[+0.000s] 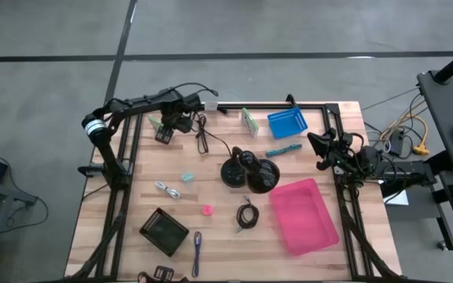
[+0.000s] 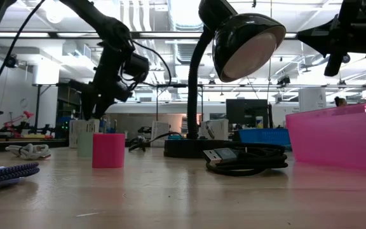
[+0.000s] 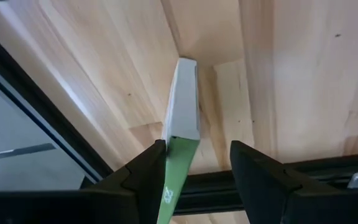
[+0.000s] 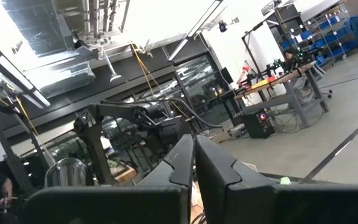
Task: Pick and place items into bin
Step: Put the left white card reader box into the blue bin
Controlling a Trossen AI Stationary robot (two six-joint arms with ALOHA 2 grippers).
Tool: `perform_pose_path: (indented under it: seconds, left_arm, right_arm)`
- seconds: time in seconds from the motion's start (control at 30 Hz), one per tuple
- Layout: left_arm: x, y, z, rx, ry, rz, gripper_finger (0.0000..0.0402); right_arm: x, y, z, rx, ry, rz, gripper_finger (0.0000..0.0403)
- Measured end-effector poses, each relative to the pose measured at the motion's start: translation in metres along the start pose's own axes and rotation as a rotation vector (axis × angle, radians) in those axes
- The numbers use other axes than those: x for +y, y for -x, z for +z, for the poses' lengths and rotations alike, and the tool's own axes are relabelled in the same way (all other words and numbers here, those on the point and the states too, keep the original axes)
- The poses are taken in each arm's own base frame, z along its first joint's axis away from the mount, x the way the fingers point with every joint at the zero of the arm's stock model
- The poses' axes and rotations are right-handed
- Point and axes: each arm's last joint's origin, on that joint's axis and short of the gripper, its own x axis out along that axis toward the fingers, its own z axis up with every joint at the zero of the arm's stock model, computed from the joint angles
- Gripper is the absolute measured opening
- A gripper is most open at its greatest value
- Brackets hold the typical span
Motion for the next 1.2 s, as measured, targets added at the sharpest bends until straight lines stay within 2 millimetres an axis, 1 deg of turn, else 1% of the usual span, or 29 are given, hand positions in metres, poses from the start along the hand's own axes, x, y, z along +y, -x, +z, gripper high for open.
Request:
perform_pose_path:
  seconds: [0.27,0.43,0.6,1.13,1.2]
  left_arm:
    - [0.002,-0.011,0.006,-0.034,0.025,0.055,0.0164]
    - [-0.001,-0.019,0.005,-0.025,0.025,0.047,0.0164]
    - [0.000,-0.020,0.004,0.011,0.025,0.071,0.0164]
    - [0.002,-0.022,0.003,-0.003,0.044,0.078,0.0163]
    - [0.002,-0.025,0.003,-0.005,0.045,0.080,0.0157]
  right_arm:
    - [0.000,0.000,0.000,0.000,0.000,0.000,0.0009]
    - [0.000,0.000,0.000,0.000,0.000,0.000,0.0009]
    - [0.000,0.000,0.000,0.000,0.000,0.000,0.0009]
    - [0.000,0.000,0.000,0.000,-0.003,0.000,0.0009]
    - [0.000,0.000,0.000,0.000,-0.004,0.000,0.0009]
